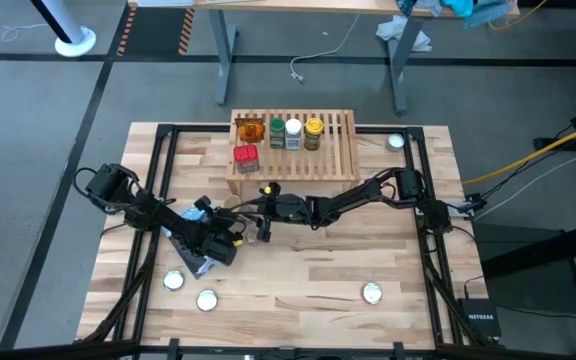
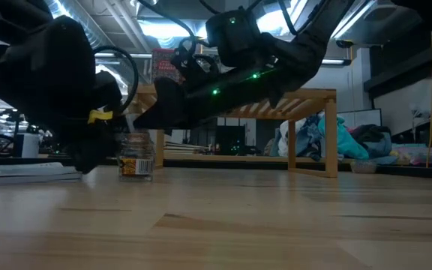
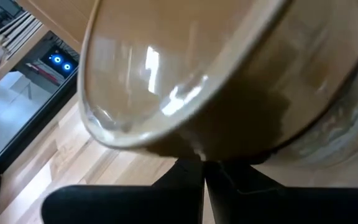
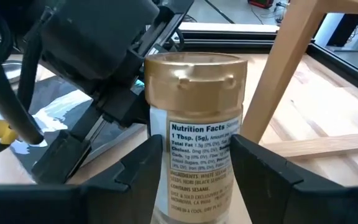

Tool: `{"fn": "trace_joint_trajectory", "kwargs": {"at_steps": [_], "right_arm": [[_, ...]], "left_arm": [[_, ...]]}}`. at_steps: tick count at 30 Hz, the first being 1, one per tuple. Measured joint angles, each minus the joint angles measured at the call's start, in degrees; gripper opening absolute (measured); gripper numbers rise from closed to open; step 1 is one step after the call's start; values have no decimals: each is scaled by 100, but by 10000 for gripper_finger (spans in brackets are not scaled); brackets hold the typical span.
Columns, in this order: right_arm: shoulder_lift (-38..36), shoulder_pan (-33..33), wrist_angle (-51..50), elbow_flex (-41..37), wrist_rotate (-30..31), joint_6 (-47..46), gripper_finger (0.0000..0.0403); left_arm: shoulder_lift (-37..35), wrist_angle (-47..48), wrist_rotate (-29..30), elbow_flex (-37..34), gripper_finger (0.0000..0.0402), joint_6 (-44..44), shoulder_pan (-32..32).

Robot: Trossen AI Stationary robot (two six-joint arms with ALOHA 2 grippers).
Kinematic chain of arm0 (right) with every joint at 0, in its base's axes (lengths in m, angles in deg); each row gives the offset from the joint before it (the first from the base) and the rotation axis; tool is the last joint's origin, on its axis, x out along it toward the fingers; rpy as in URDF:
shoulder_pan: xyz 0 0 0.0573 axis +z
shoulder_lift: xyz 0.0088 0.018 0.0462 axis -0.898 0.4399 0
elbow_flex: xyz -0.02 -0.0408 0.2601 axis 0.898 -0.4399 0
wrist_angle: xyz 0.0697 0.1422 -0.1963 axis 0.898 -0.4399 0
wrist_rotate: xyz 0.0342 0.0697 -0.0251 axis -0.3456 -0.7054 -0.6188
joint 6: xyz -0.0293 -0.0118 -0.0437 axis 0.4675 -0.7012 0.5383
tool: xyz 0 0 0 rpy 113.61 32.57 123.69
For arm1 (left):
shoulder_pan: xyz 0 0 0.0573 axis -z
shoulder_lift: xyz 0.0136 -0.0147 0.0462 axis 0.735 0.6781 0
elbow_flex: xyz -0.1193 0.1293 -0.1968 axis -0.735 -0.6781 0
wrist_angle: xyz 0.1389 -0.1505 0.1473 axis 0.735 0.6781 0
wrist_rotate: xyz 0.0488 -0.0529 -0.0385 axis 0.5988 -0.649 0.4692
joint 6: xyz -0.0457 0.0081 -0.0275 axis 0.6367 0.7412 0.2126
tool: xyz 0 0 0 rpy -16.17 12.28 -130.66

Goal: Shelf spices
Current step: Put the brown seasoning bottle on the shelf

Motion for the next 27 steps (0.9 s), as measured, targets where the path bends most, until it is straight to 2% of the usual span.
{"fn": "trace_joint_trajectory", "kwargs": {"at_steps": [13,17,27], "right_arm": [[9,-2,-910,-9,-57,-285,195],[9,0,-908,-9,-51,-299,196],[9,0,-678,-4,-15,-304,235]], "left_arm": [[-8,164,31,22,0,149,64],[-85,252,44,22,0,148,174],[-234,987,331,18,0,684,124]]}}
